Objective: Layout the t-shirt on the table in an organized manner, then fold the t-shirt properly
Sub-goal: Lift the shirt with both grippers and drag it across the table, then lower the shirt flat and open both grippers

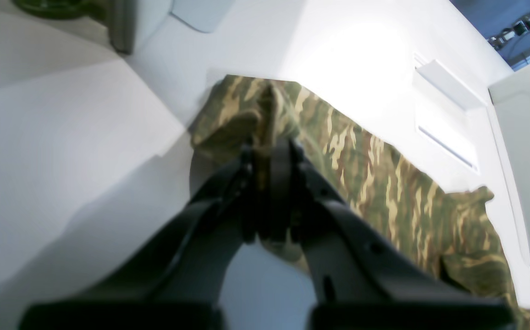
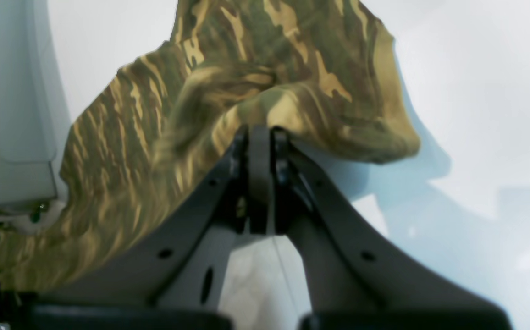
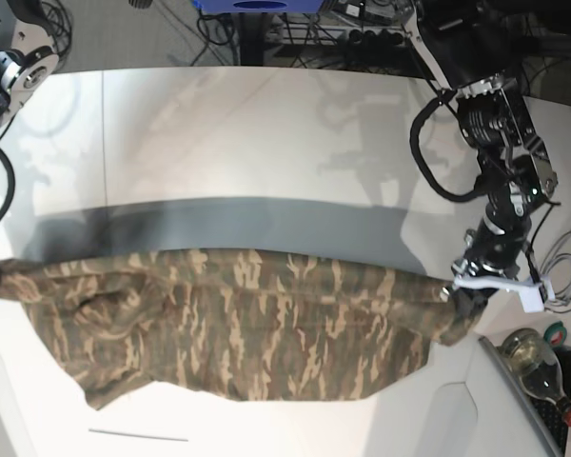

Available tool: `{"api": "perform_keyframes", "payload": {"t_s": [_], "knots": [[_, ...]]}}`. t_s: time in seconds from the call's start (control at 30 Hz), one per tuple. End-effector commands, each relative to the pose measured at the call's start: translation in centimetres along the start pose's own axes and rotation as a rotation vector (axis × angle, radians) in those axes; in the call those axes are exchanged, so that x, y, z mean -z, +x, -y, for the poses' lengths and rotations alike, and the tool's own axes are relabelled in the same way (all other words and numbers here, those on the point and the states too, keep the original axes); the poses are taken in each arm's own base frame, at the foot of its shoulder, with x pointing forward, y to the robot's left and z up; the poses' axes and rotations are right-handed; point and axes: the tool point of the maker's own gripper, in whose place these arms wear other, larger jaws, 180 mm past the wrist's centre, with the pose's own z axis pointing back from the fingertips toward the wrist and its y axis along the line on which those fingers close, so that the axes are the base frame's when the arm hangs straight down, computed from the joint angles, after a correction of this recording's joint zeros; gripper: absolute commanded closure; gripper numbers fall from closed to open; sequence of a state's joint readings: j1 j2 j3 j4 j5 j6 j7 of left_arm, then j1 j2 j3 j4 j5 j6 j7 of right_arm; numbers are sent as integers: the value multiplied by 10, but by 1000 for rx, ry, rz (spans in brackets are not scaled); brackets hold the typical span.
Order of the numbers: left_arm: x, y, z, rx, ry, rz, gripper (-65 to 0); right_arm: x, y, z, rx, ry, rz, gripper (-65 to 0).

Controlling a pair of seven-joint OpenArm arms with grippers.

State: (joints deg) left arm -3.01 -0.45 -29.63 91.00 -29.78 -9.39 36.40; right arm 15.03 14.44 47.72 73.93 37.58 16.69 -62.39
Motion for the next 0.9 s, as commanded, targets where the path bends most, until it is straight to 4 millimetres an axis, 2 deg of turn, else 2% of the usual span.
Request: {"api": "perform_keyframes", "payload": {"t_s": [0.0,0.13,0.23,0.37,0.47,0.6,0.7,0.77,0.87], "knots": [[-5,4,-1,12,-4,20,0,-7,5,5,-11,-8,18,-5],[-28,-43,-35,10,69,-84,0,-7,-37,34,17,-60,-15,-5],[-44,-63,-65,-15,140,-123,0,-10,-65,57,39,-105,-12,-5],[-58,-82,-103,-67,230,-129,0,-10,-95,75,87,-135,-12,-5],[-68,-95,-115,-68,257,-140,0,-15,-108,84,96,-155,-21,-5],[-80,-106,-124,-61,280,-155,0,-19,-129,84,153,-126,-31,-5],[-87,-113,-128,-59,291,-173,0,-26,-132,89,188,-115,14,-5],[-93,-118,-131,-57,300,-186,0,-28,-142,90,231,-103,34,-5],[-98,-124,-135,-51,310,-203,0,-41,-144,102,313,-107,105,-5]]}}
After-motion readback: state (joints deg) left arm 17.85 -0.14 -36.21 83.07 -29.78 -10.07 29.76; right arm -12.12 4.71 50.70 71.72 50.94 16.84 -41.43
